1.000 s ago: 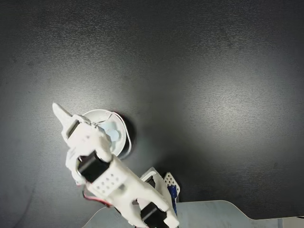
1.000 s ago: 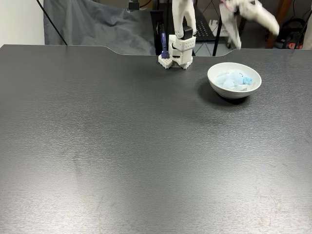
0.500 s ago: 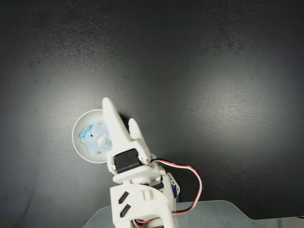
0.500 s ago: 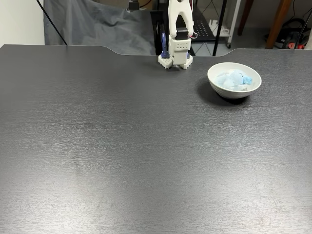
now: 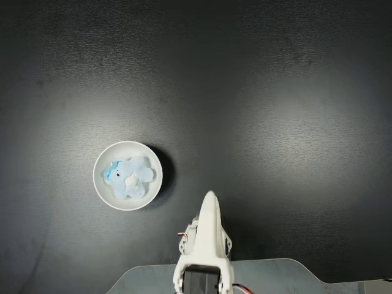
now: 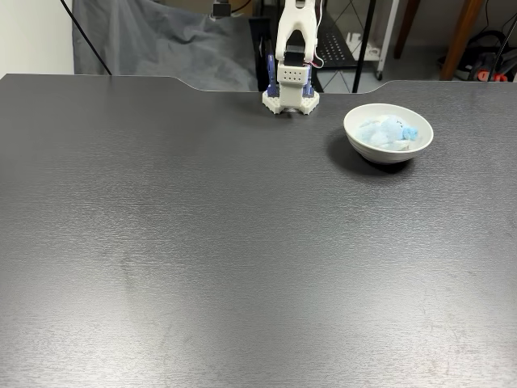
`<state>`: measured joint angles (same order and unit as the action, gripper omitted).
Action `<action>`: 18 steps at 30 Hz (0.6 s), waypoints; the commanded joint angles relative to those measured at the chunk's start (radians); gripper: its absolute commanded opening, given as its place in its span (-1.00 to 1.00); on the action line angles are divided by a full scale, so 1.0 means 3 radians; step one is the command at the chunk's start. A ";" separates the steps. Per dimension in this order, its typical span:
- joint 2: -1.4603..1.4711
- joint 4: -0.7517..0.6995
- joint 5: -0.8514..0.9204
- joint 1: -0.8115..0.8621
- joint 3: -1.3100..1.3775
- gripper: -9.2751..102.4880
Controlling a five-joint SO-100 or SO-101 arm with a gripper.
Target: Grasp a skyblue doll and put it in the white bowl.
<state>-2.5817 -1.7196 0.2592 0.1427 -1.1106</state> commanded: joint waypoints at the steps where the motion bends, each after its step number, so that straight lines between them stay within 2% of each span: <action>1: -0.0256 -0.0020 -0.0031 0.0031 -0.0353 -0.71; 4: -0.0409 0.0404 -0.0112 0.0031 -0.0741 -0.86; 9: -0.0721 0.1156 -0.0527 0.0005 -0.1739 -0.86; 13: -0.1181 0.1329 -0.0823 -0.0133 -0.2715 -0.86; 18: -0.1887 0.1335 -0.0823 -0.0174 -0.3850 -0.86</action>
<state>-3.0342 -1.3438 0.0199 0.1028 -2.0601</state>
